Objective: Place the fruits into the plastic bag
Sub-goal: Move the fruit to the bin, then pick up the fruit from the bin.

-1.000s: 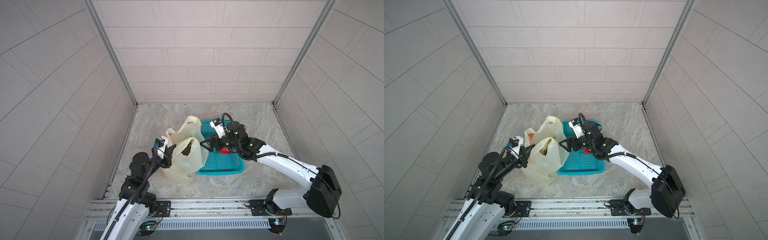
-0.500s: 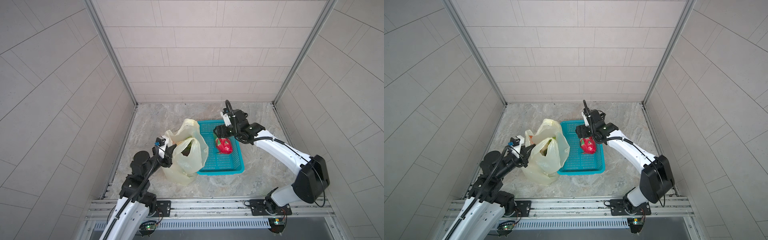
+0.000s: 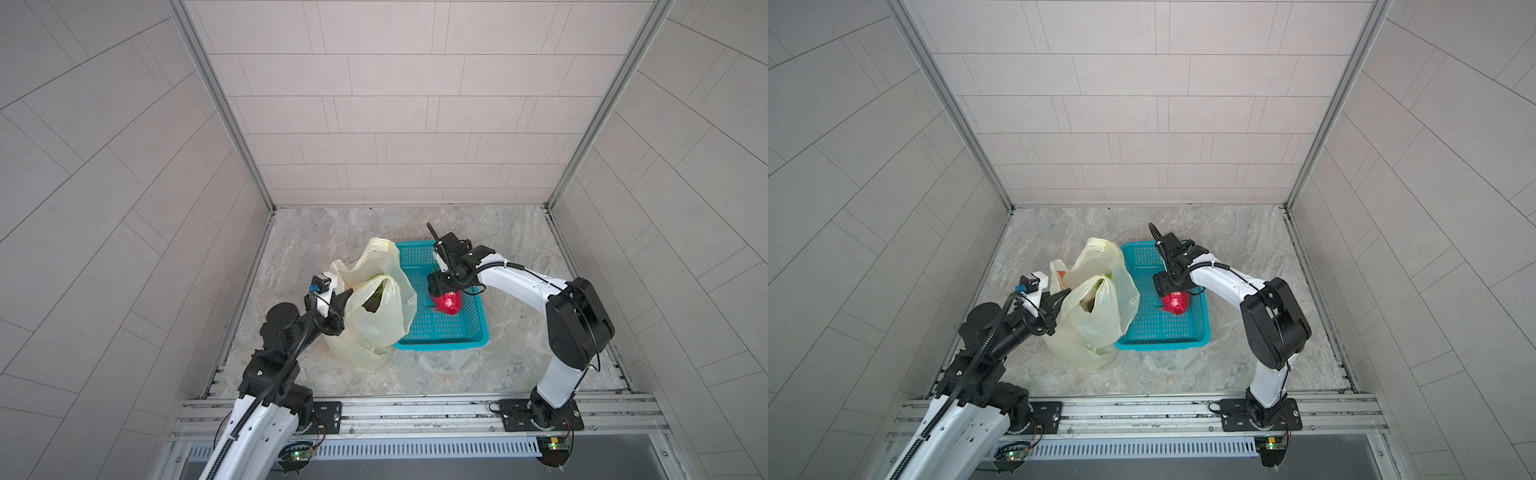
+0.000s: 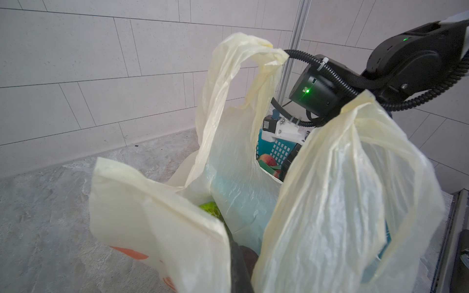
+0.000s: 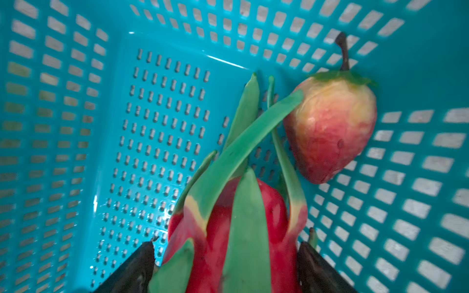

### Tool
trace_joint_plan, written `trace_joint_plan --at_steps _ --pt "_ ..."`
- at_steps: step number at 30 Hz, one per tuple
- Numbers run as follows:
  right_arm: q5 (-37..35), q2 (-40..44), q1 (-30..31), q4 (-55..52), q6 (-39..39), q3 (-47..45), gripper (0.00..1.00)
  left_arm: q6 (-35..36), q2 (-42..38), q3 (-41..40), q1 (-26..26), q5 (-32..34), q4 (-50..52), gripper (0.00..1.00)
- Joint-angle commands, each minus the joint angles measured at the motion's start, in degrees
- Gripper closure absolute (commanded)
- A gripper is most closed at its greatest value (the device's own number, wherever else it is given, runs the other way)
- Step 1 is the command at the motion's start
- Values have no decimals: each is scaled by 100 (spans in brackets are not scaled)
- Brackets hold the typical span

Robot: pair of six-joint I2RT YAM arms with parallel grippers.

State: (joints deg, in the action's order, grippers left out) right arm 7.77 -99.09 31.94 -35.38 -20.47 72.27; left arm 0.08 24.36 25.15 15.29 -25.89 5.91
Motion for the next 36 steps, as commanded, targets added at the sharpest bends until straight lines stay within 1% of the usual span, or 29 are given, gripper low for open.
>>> trace_joint_plan --at_steps 1,3,5,9,13,15,17,21,24,27,30,33,36 --pt "1245 287 295 405 -246 -348 18 92 -45 -1 11 -35 -112 100" --pt "1411 455 345 607 -310 -451 18 89 -50 -5 12 -39 -112 100" --pt "1404 639 354 731 -342 -509 17 89 -67 -10 11 -31 -101 100" --pt "850 879 307 601 -270 -388 13 89 -64 -19 10 -19 -87 100" --pt "672 920 209 538 -147 -203 11 98 -66 -16 9 -35 -81 100" --pt "529 885 149 541 -104 -113 11 106 -82 -18 10 -21 -58 100" --pt "177 782 110 567 -79 -19 12 107 -97 -19 11 -21 -58 100" --pt "-1015 342 27 430 -44 281 14 106 -86 -10 10 -21 -65 100" --pt "-1575 -201 -107 90 -62 729 17 115 -112 -10 10 -24 -36 100" --pt "-1832 -819 -203 -359 52 1339 18 124 -122 -26 17 -9 -11 100" --pt "-2016 -1450 -305 -1031 -35 2081 19 159 -124 -19 10 26 11 100" --pt "-1968 -1797 -406 -1058 18 2295 21 174 -142 -14 13 39 36 100" --pt "-1754 -2029 -510 -1020 -8 2377 28 190 -165 -27 9 49 66 100"
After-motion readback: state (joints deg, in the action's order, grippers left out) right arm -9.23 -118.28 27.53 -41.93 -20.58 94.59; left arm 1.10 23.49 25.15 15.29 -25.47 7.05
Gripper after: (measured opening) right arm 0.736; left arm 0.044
